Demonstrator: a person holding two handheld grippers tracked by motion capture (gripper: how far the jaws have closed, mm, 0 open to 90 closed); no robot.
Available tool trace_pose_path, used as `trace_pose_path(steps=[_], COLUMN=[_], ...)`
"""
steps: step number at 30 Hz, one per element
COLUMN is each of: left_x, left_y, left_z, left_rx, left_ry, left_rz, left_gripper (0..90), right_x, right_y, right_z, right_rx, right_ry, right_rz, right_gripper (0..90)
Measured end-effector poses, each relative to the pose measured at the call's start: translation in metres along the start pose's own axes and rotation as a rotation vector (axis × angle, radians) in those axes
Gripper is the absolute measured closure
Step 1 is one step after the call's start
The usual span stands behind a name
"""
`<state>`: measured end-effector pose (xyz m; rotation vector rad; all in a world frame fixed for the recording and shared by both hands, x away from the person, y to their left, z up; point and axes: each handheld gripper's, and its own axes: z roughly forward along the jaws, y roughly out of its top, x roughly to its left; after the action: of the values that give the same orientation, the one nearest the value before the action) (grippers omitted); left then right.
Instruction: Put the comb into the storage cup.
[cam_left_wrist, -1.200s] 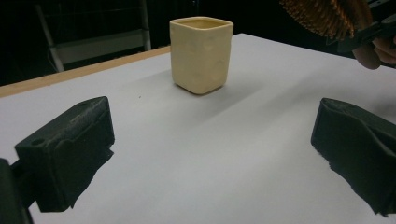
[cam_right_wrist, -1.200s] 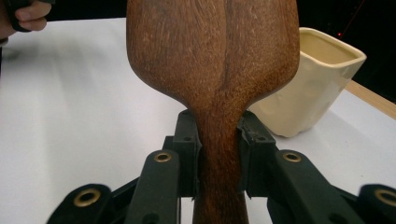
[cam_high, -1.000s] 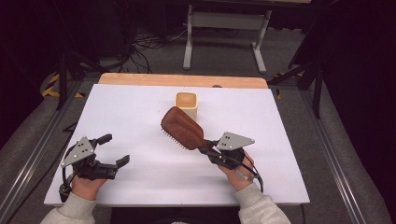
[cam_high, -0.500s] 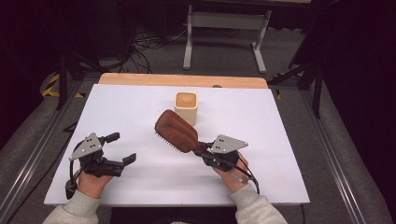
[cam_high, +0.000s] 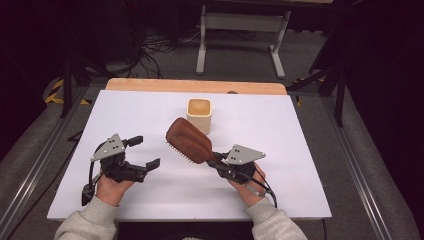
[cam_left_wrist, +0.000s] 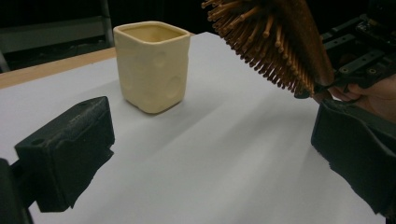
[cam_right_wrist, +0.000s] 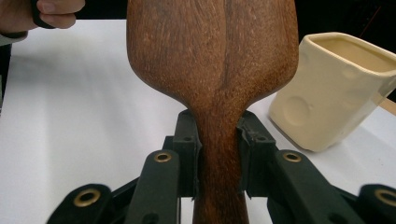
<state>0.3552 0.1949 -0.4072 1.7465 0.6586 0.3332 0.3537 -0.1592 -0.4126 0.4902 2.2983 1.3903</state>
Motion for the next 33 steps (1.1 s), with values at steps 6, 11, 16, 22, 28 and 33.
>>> trace_pose_path(steps=[6,11,16,22,28,33], left_x=[-0.004,-0.006,-0.011,-0.019,-0.020,-0.022], left_y=[0.010,0.017,0.024,0.030,0.035,0.036], left_z=[0.013,0.024,0.034,0.044,0.053,0.058], left_rx=[0.005,0.015,0.016,0.019,0.033,0.046], left_ry=[-0.005,-0.027,-0.060,-0.072,-0.090,-0.094], left_rz=[-0.007,-0.018,-0.015,0.005,-0.011,-0.010], left_gripper=[1.6,2.2,2.4,2.6,2.5,2.5], right_x=[0.001,0.001,0.001,0.001,0.002,0.002], right_y=[-0.001,-0.001,-0.001,-0.001,-0.001,-0.001], right_z=[0.001,0.001,0.001,0.001,0.001,0.001], right_rx=[0.003,0.002,0.003,0.005,0.006,0.006], right_ry=[-0.008,-0.008,-0.007,-0.010,-0.013,-0.014], right_rz=[-0.006,-0.006,-0.007,-0.011,-0.015,-0.016], right_gripper=[72.4,72.4,72.4,72.4,72.3,72.4])
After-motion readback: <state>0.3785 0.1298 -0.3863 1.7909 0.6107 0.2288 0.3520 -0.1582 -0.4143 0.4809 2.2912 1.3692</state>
